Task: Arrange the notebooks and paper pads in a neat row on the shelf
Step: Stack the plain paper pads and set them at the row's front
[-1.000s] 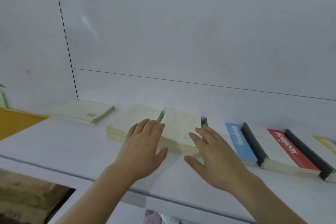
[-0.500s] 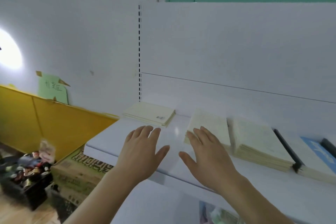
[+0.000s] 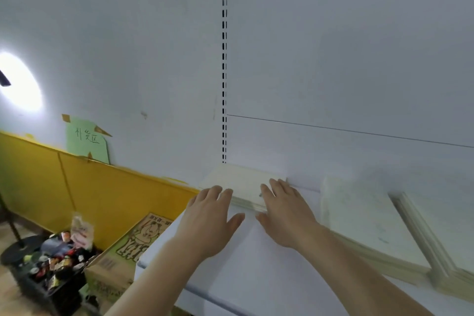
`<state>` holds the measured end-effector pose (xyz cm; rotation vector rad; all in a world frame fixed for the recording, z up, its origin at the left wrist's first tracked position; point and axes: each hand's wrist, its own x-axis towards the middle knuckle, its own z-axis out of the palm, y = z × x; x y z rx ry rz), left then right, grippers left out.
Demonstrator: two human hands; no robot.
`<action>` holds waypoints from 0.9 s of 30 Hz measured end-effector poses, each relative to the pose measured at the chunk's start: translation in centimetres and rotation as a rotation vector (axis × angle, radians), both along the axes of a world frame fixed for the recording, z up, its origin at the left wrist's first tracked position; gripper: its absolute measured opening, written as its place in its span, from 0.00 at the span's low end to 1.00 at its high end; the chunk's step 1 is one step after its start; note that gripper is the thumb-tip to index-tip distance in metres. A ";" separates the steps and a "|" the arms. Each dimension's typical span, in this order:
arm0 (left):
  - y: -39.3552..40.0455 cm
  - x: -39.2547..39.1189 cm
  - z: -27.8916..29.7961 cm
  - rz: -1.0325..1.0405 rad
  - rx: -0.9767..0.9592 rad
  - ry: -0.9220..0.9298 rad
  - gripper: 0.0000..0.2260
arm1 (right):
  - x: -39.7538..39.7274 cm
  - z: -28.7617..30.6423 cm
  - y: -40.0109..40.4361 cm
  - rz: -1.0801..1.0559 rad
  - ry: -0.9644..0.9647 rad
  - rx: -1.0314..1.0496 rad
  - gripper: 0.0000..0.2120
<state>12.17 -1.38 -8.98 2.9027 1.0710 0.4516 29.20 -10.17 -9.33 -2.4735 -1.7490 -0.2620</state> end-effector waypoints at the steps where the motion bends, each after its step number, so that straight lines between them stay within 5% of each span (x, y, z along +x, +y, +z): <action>1: 0.8 0.3 -0.2 -0.009 -0.007 0.010 0.30 | 0.3 -0.3 0.8 -0.002 0.003 -0.020 0.31; 6: 4.3 1.3 -1.3 -0.076 -0.044 0.087 0.30 | 1.4 -1.1 3.2 0.054 -0.085 -0.007 0.16; 9: 5.9 1.5 -1.4 -0.112 0.034 0.034 0.26 | 1.2 -0.3 3.2 0.031 -0.105 0.049 0.15; 16: 7.8 1.1 0.6 -0.213 0.032 -0.547 0.29 | -1.1 4.3 0.4 -0.150 0.010 0.495 0.12; 19: 7.7 0.6 1.2 -0.212 -0.239 -0.649 0.32 | -3.0 5.7 -0.6 -0.203 0.157 0.726 0.09; 22: 7.1 0.9 1.6 -0.215 -0.774 -0.669 0.37 | -4.8 5.9 -0.5 -0.261 0.514 0.849 0.08; 25: 7.2 0.7 1.4 -0.242 -1.366 -0.929 0.22 | -6.3 5.2 -0.2 -0.304 0.886 0.940 0.10; 27: 7.5 0.3 1.5 -0.232 -1.487 -1.093 0.14 | -7.0 4.9 0.1 -0.308 1.053 0.959 0.11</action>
